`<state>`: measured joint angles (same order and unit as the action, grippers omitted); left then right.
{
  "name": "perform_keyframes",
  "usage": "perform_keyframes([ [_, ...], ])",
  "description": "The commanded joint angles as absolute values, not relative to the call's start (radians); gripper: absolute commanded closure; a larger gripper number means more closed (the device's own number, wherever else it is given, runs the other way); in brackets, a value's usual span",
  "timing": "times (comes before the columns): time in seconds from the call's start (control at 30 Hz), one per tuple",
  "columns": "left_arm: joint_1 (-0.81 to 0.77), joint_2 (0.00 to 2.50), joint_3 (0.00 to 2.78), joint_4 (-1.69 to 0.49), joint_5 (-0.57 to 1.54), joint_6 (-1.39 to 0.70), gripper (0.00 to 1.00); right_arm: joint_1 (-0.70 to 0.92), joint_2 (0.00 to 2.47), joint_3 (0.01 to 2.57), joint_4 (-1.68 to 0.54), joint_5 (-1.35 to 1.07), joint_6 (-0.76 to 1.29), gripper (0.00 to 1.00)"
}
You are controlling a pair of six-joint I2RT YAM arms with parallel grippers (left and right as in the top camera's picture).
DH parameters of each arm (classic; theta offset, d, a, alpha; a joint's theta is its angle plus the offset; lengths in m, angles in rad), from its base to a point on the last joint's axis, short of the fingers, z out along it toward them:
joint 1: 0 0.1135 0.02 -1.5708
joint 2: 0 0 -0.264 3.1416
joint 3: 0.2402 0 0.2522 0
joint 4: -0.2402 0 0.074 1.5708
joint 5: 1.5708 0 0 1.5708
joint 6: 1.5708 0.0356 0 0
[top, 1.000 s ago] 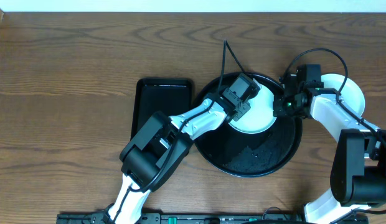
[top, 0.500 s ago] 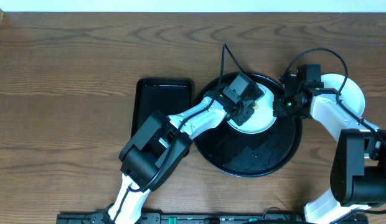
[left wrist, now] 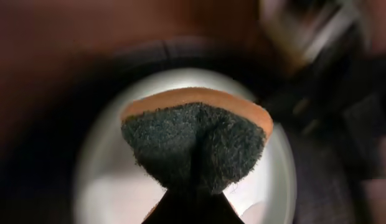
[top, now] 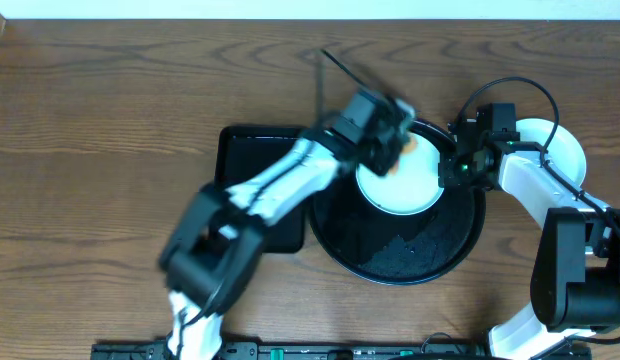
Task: Clean dirty plates on tray and stack at the side
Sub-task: 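Carry sponge back and lower it onto black tray with left gripper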
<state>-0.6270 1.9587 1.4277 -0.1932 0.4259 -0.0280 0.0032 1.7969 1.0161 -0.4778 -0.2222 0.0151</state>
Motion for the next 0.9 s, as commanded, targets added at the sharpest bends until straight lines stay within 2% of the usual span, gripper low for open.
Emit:
perform_keyframes([
  [0.0,-0.568,1.815,1.471,-0.186,0.482,-0.112,0.92,0.008,1.807,1.017,-0.479,-0.241,0.01,0.98],
  [0.1,-0.516,1.762,1.471,-0.224,0.513,-0.134,0.92,0.008,1.807,1.017,-0.479,-0.241,0.01,0.98],
  [0.27,-0.409,1.737,1.471,-0.412,0.477,-0.133,0.92,0.008,1.807,1.017,-0.479,-0.241,0.01,0.98],
  [0.5,-0.26,1.745,1.439,-0.734,0.163,-0.138,0.92,0.008,1.807,1.017,-0.475,-0.241,0.01,0.97],
  [0.63,-0.21,1.745,1.345,-0.729,0.14,-0.144,0.92,0.008,1.807,1.017,-0.472,-0.241,0.01,0.96],
  [0.87,-0.19,1.745,1.148,-0.545,0.114,-0.148,0.91,0.008,1.807,1.017,-0.472,-0.241,0.01,0.95],
])
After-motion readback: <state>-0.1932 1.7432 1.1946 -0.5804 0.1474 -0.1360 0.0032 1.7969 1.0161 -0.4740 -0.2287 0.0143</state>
